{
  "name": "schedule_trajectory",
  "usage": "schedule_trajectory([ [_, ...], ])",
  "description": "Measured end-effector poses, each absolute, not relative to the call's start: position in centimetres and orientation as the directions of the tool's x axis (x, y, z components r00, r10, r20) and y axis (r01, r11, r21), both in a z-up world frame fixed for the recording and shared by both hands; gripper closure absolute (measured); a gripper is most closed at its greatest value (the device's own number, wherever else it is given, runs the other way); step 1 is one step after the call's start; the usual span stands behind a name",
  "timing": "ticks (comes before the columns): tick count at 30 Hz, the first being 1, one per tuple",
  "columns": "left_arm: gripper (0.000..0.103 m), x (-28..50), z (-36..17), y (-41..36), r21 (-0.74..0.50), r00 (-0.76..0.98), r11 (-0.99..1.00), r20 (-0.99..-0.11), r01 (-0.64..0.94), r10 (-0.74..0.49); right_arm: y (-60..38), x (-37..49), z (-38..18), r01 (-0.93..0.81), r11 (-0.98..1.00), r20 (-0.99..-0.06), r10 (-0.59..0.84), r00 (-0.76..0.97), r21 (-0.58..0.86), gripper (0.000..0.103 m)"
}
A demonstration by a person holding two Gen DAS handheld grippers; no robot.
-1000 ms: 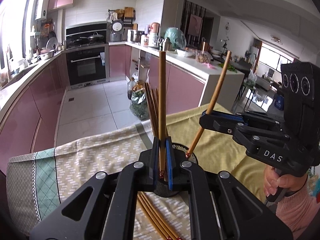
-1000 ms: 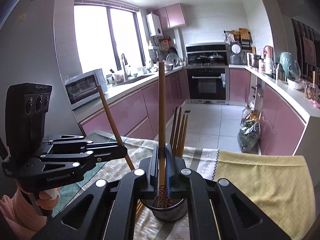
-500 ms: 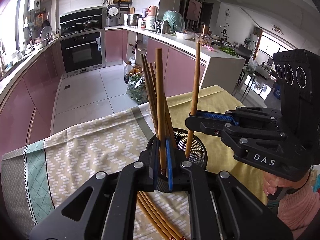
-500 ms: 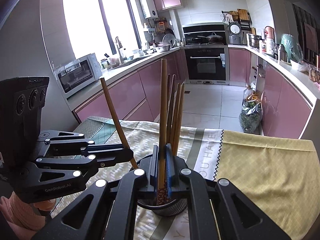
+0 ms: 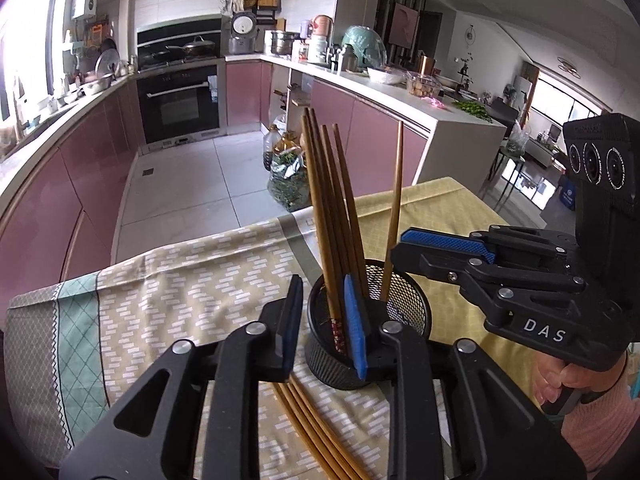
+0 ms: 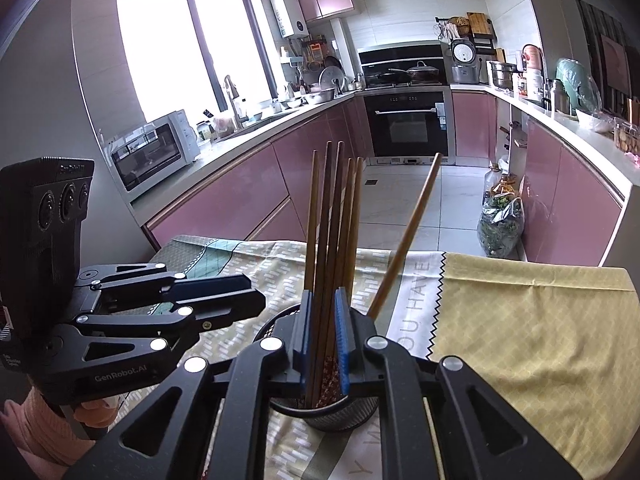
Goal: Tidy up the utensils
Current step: 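Open both tools to release the chopsticks into the cup and withdraw, then move both open tools down to the remaining chopsticks on the cloth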
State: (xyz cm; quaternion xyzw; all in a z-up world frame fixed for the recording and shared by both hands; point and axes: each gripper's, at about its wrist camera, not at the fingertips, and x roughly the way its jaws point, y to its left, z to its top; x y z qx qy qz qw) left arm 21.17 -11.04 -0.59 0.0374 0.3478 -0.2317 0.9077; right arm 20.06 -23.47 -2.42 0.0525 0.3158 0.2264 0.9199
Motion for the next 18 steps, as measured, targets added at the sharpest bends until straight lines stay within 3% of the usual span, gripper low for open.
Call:
schedule_trajectory([
  [6, 0.066, 18.4, -0.5, -9.4, -0.070, 0.703, 0.902, -0.603, 0.426, -0.378, -23.3, 18.1, -2.5, -0.417, 0.875, -0.542, 0.480, 0.690, 0.245, 0.072],
  [12, 0.063, 16.4, -1.7, -7.3, -0.070, 0.714, 0.918, -0.607, 0.390, -0.350, -22.9, 16.0, -2.6, -0.451, 0.858, -0.534, 0.509, 0.675, 0.247, 0.060],
  [18, 0.063, 14.8, -3.6, -5.4, -0.089, 0.696, 0.926, -0.634, 0.366, -0.336, -22.2, 13.9, -3.9, -0.483, 0.836, -0.550, 0.540, 0.637, 0.261, 0.060],
])
